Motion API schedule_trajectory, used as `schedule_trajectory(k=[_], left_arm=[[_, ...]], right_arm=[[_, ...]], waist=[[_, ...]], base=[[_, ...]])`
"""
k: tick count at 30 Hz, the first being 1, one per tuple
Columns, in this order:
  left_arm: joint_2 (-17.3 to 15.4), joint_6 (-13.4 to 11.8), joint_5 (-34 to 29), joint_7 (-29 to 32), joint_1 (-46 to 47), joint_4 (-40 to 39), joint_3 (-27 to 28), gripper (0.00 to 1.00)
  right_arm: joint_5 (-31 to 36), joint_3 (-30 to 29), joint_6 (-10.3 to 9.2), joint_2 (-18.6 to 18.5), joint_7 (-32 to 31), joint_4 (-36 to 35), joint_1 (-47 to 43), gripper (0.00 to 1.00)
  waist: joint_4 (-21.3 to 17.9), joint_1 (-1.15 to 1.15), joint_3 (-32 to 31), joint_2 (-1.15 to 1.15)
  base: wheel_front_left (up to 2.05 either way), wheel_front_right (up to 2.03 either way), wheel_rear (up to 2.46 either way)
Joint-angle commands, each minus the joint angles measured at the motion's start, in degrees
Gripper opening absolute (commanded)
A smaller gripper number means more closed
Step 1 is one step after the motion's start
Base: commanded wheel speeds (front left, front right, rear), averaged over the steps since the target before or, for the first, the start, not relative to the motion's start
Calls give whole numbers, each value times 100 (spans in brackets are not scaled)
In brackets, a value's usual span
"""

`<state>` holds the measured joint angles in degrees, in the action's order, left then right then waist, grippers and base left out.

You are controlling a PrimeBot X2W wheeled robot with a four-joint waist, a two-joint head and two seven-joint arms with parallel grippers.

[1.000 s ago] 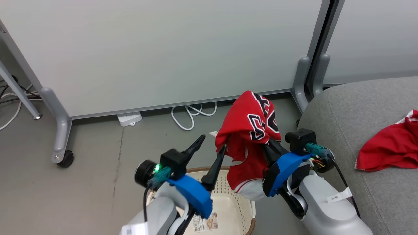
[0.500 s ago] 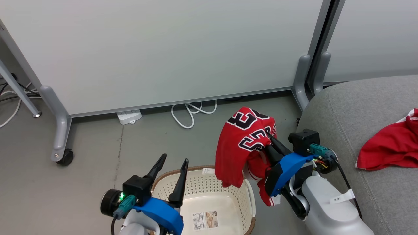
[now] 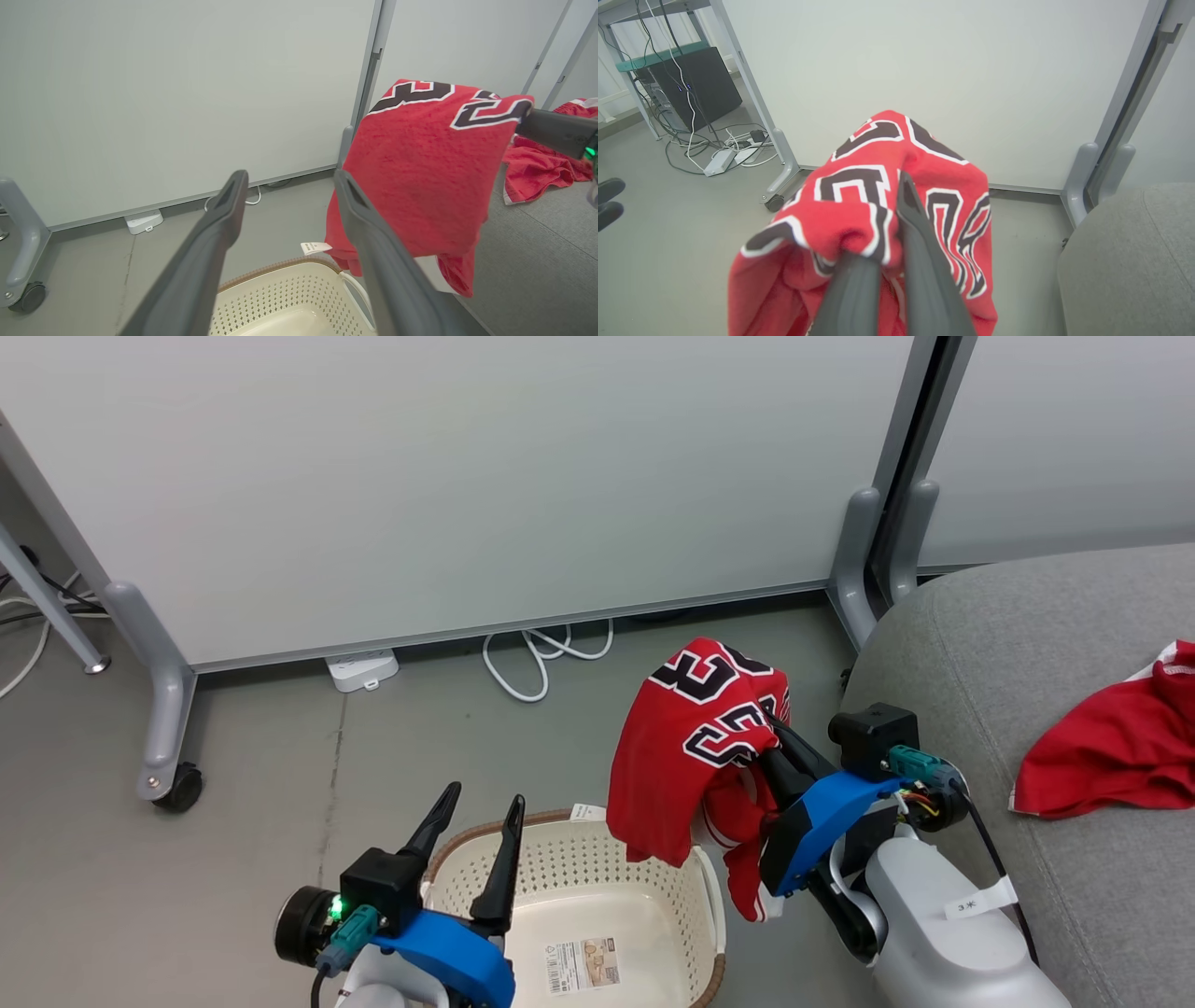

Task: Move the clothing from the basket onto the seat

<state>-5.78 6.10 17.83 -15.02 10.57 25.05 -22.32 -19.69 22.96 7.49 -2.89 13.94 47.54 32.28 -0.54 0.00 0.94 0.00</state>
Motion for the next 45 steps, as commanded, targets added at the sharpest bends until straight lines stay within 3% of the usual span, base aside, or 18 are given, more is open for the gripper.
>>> schedule_trajectory(k=[1,8,30,45], left_arm=[[20,44,-60,-23,-54,10,64,100],[105,102,-188,-23,-53,-33,229,100],[217,153,-292,-21,95,-35,248,100],[198,142,-249,-21,110,6,211,100]], right_arm=[[51,-24,1,1,1,-37,-81,0],[39,-47,1,1,-23,-103,-82,0],[188,-259,1,-31,-82,-169,-203,0],[199,-295,2,-21,-154,-288,-306,0]], waist=[[-33,0,9,0],[-371,0,82,0],[-2029,0,164,0],[-2584,0,168,0]], base=[[0,0,0],[0,0,0],[0,0,0],[0,0,0]])
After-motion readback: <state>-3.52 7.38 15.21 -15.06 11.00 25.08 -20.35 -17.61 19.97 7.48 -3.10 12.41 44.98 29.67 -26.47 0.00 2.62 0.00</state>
